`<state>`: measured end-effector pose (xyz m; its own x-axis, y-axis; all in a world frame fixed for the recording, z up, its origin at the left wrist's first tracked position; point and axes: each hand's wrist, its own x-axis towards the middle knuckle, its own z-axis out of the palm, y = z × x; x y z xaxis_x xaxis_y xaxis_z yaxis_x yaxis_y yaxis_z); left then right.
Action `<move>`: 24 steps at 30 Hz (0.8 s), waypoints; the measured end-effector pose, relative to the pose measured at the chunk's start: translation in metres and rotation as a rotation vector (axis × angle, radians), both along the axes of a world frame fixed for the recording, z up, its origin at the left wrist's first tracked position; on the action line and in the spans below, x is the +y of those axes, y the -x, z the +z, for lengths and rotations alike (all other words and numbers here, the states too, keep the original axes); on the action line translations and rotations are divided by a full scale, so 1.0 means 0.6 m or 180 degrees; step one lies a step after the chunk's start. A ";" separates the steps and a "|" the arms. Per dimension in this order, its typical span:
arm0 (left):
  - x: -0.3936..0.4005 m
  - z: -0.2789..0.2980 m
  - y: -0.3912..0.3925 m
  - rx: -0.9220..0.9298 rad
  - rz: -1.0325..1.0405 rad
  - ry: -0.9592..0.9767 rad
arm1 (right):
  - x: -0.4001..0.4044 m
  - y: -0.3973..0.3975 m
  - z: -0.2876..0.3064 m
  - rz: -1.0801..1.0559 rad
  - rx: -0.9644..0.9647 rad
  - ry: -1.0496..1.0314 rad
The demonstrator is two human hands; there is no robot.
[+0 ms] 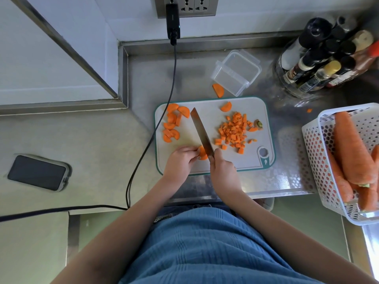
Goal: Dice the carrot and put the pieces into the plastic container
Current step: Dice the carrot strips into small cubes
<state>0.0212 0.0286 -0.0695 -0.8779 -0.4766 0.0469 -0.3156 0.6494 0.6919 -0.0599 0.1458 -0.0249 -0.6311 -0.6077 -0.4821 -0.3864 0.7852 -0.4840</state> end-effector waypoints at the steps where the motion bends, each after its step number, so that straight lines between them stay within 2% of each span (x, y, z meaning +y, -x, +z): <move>1: 0.000 0.000 0.000 0.0013 -0.0009 -0.0003 | -0.001 0.000 -0.003 0.0016 -0.0022 -0.0095; 8: 0.000 -0.004 0.001 0.0006 0.0008 0.0007 | -0.005 0.002 -0.006 0.0060 0.0009 -0.0279; 11: 0.001 -0.005 -0.001 -0.0028 0.0014 0.0024 | 0.001 0.008 -0.010 0.0252 0.0208 -0.0392; 13: 0.002 -0.001 0.000 -0.0047 0.0085 -0.0022 | 0.007 0.015 -0.010 0.0136 0.0296 -0.0396; 18: 0.008 0.010 -0.004 0.0086 0.0235 -0.0123 | 0.018 0.026 0.003 -0.0257 0.0172 0.0023; 24: 0.002 0.010 -0.021 0.0158 0.0666 -0.0562 | 0.005 -0.002 0.026 -0.0134 -0.0035 0.0351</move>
